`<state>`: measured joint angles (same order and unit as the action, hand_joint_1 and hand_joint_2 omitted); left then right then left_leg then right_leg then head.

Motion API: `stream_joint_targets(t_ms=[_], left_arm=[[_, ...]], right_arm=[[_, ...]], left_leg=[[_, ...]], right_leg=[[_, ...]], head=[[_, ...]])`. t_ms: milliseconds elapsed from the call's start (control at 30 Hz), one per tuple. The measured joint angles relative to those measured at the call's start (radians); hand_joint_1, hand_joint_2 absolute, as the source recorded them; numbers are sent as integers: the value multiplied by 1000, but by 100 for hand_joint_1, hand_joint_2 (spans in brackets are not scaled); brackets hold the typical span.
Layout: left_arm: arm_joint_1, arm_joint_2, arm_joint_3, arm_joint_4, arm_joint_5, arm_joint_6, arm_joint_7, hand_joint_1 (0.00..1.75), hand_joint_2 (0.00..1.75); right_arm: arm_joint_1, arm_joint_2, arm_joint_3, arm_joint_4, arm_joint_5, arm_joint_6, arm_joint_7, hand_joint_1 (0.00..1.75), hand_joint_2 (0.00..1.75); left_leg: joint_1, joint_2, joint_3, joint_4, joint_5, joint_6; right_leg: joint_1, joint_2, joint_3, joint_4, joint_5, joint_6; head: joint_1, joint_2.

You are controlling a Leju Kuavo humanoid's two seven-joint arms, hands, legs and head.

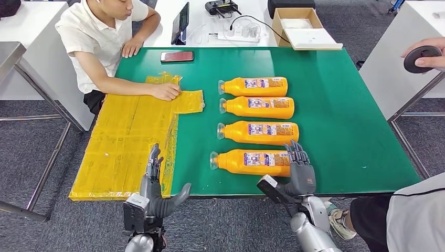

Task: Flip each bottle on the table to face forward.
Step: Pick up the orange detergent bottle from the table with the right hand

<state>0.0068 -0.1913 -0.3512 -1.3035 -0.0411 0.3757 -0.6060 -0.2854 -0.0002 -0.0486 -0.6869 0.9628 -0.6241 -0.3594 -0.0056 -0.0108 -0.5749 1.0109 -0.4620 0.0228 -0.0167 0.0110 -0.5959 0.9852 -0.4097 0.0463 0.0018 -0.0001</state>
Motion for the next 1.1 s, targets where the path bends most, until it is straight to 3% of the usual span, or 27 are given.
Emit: stream_joint_targets(t_ms=[467,500,600,633,933,1100], left_arm=[[-10,-1,-10,2,-1,-10,4,0,175],[-12,-1,-11,2,-1,-12,5,0,175],[-15,-1,-13,3,0,-19,10,0,175],[-16,-1,-14,3,0,-21,12,0,175],[-31,0,-14,3,10,-41,22,0,175],[-32,2,-14,3,10,-44,25,0,175]], right_arm=[[-77,-1,56,102,15,19,21,0,175],[-86,0,64,112,20,29,35,30,175],[-115,0,88,146,32,83,83,161,175],[-125,-1,97,156,37,104,100,175,175],[-216,-25,171,223,77,278,230,175,175],[-234,-34,190,241,78,305,245,175,175]], left_leg=[[0,1,2,0,0,0],[0,1,2,0,0,0],[0,1,3,0,0,0],[0,2,4,0,0,0],[0,3,13,0,-1,0],[0,2,15,0,1,1]], right_leg=[[0,0,1,0,0,0],[0,0,1,0,0,0],[0,0,2,0,0,0],[0,0,3,0,0,0],[0,3,10,-2,0,0],[0,2,14,-2,1,1]], head=[[0,0],[0,0],[0,0],[0,0],[0,0],[0,0]])
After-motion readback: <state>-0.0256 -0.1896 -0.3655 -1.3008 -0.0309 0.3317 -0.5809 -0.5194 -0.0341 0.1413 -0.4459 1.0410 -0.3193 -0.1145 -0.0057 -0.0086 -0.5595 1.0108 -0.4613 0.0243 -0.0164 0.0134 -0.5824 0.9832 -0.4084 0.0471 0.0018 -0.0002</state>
